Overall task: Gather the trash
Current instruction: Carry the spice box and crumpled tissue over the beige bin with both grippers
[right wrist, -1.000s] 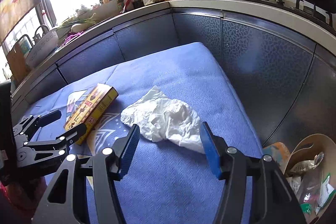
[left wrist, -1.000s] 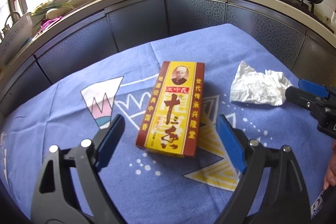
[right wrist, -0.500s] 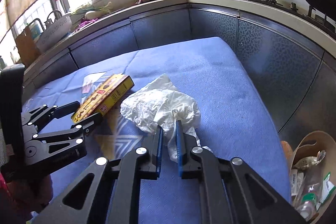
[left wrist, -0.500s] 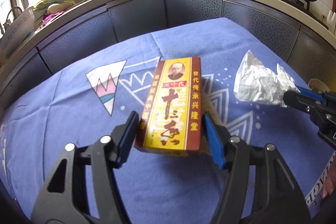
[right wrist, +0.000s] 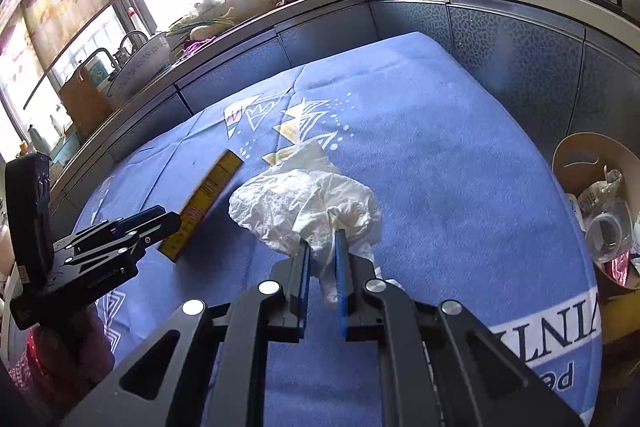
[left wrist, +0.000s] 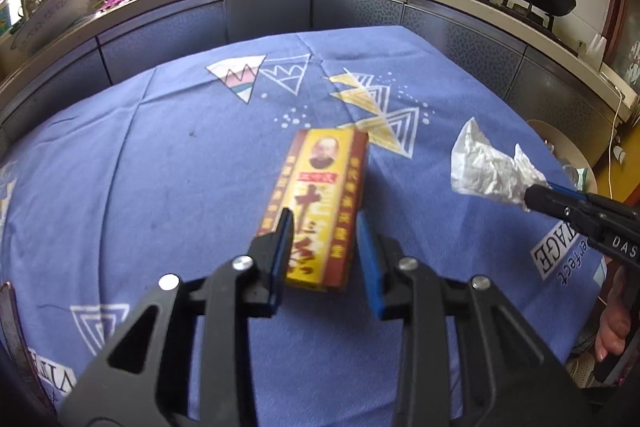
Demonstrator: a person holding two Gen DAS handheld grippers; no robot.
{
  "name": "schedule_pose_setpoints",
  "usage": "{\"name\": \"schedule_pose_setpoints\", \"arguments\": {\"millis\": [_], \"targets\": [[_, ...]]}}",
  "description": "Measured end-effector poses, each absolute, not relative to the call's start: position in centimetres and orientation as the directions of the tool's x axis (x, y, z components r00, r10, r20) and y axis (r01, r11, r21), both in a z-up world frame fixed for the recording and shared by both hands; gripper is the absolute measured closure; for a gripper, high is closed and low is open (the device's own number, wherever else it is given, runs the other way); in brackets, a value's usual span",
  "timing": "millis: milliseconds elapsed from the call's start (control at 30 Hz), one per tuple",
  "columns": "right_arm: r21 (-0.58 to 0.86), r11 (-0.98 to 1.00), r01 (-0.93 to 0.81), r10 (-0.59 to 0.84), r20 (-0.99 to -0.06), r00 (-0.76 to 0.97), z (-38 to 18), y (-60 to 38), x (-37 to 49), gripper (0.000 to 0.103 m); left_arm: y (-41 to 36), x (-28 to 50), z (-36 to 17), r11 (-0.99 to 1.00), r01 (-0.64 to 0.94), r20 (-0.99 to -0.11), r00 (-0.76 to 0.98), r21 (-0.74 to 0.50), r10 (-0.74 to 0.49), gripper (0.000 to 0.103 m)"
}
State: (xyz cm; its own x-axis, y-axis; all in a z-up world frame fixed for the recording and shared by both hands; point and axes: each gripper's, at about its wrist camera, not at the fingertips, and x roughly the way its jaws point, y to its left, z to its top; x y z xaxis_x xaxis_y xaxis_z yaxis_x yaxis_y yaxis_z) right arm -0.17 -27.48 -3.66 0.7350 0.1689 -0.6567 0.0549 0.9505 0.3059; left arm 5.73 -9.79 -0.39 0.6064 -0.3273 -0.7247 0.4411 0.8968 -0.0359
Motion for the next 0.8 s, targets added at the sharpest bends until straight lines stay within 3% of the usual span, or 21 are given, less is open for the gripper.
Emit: {"name": "schedule_pose_setpoints", "arguments": {"millis": [100, 167, 200, 400, 633, 700, 800], "targets": [[0.302, 0.952, 0.044, 0.176, -0.661, 0.729, -3.9, -26.9, -0.7, 0.091, -9.0, 5.0, -0.8, 0.904, 0.426, -0.731, 0.609, -0.028, -0.309, 0.067], [0.306, 0.951, 0.045, 0.178, -0.661, 0.729, -4.1, -26.7, -1.0, 0.091, -8.3, 5.1, -0.7, 0.915, 0.402, -0.726, 0.619, -0.032, -0.298, 0.028], [0.308, 0.95, 0.046, 0.179, -0.66, 0.729, -4.1, -26.7, -1.0, 0.091, -8.0, 5.2, -0.5, 0.919, 0.392, -0.718, 0.629, -0.038, -0.298, 0.023], [0.321, 0.946, 0.046, 0.188, -0.658, 0.729, -4.3, -26.8, -0.9, 0.091, -8.7, 7.1, 0.1, 0.911, 0.408, -0.725, 0.608, -0.062, -0.322, 0.018], [0.347, 0.936, 0.062, 0.193, -0.652, 0.733, -4.4, -28.2, -0.6, 0.091, -12.2, 8.6, -2.9, 0.888, 0.459, -0.781, 0.565, 0.029, -0.266, 0.018], [0.359, 0.931, 0.068, 0.196, -0.648, 0.736, -4.4, -28.9, -0.5, 0.091, -12.4, 8.8, -4.0, 0.888, 0.457, -0.801, 0.548, 0.044, -0.242, 0.043], [0.392, 0.917, 0.08, 0.206, -0.635, 0.744, -4.5, -30.2, -0.7, 0.091, -12.2, 8.8, -3.7, 0.888, 0.459, -0.8, 0.54, 0.019, -0.262, 0.044]]}}
